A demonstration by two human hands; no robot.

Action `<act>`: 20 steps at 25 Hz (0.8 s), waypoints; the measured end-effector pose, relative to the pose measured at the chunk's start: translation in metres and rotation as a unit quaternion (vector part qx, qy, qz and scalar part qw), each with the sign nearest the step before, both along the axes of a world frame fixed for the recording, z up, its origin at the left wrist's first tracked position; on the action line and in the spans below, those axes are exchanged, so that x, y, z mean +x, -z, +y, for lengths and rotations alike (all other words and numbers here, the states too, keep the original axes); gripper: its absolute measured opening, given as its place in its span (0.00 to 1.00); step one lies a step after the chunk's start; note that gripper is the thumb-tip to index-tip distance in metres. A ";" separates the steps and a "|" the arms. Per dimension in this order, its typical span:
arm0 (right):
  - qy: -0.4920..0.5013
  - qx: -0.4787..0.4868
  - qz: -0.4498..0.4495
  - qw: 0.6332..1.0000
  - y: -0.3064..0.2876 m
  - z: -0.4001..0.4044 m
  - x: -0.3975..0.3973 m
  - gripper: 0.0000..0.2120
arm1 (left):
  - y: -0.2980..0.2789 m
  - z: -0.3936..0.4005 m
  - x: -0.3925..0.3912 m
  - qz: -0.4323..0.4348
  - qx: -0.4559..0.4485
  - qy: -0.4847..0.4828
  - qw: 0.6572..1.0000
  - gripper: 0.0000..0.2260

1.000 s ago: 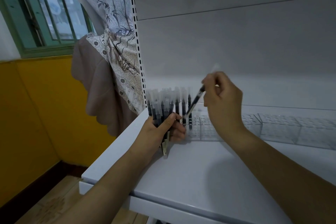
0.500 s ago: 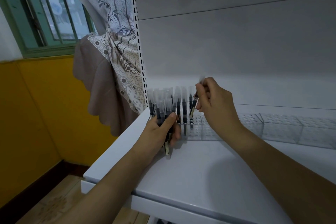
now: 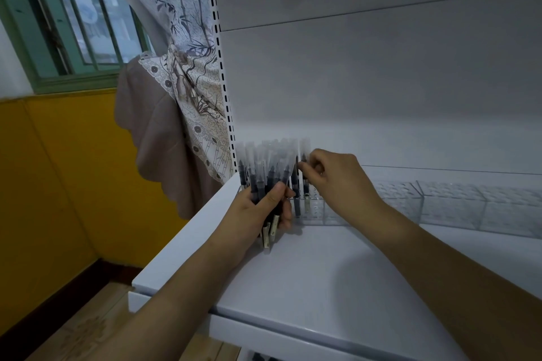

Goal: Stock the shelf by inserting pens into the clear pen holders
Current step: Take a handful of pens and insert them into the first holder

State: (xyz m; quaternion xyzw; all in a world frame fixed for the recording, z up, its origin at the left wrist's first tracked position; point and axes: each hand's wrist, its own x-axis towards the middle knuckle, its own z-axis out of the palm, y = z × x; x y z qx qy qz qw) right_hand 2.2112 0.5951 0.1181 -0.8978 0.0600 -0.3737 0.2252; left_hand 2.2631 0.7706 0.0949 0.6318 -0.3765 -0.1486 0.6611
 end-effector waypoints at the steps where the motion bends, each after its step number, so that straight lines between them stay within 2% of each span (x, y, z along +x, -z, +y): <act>1: 0.000 0.013 0.014 1.000 0.002 -0.001 0.000 0.15 | 0.000 0.000 0.001 0.005 -0.003 0.001 1.000 0.16; 3: 0.038 0.010 0.011 0.999 0.002 -0.001 -0.002 0.17 | 0.000 0.000 0.002 0.017 -0.017 0.005 1.000 0.15; 5: 0.086 0.015 -0.042 0.995 -0.002 0.003 -0.008 0.20 | 0.000 -0.001 0.002 0.040 -0.034 0.013 0.999 0.15; 7: 0.036 0.050 -0.095 0.994 -0.010 0.006 -0.014 0.20 | -0.001 -0.001 0.001 0.061 -0.053 0.027 0.996 0.14; 10: -0.092 0.047 -0.038 0.994 -0.010 0.019 -0.015 0.15 | 0.000 -0.003 0.001 0.095 -0.073 0.040 0.992 0.14; 12: -0.111 0.039 -0.042 0.992 -0.007 0.024 -0.012 0.13 | 0.002 -0.004 0.004 0.110 -0.082 0.042 0.990 0.17; 13: -0.115 0.073 -0.068 0.988 -0.008 0.024 -0.013 0.12 | 0.003 -0.004 0.005 0.118 -0.086 0.044 0.988 0.18; 16: -0.127 0.266 -0.198 0.935 -0.021 0.017 -0.022 0.10 | 0.003 -0.005 0.005 0.107 -0.071 0.050 0.990 0.16; 18: -0.091 0.266 -0.256 0.925 -0.024 0.009 -0.025 0.12 | 0.002 -0.002 0.003 0.080 -0.047 0.049 0.995 0.16; 20: -0.072 0.226 -0.244 0.940 -0.021 0.008 -0.023 0.12 | 0.003 0.000 0.003 0.036 -0.015 0.030 0.999 0.16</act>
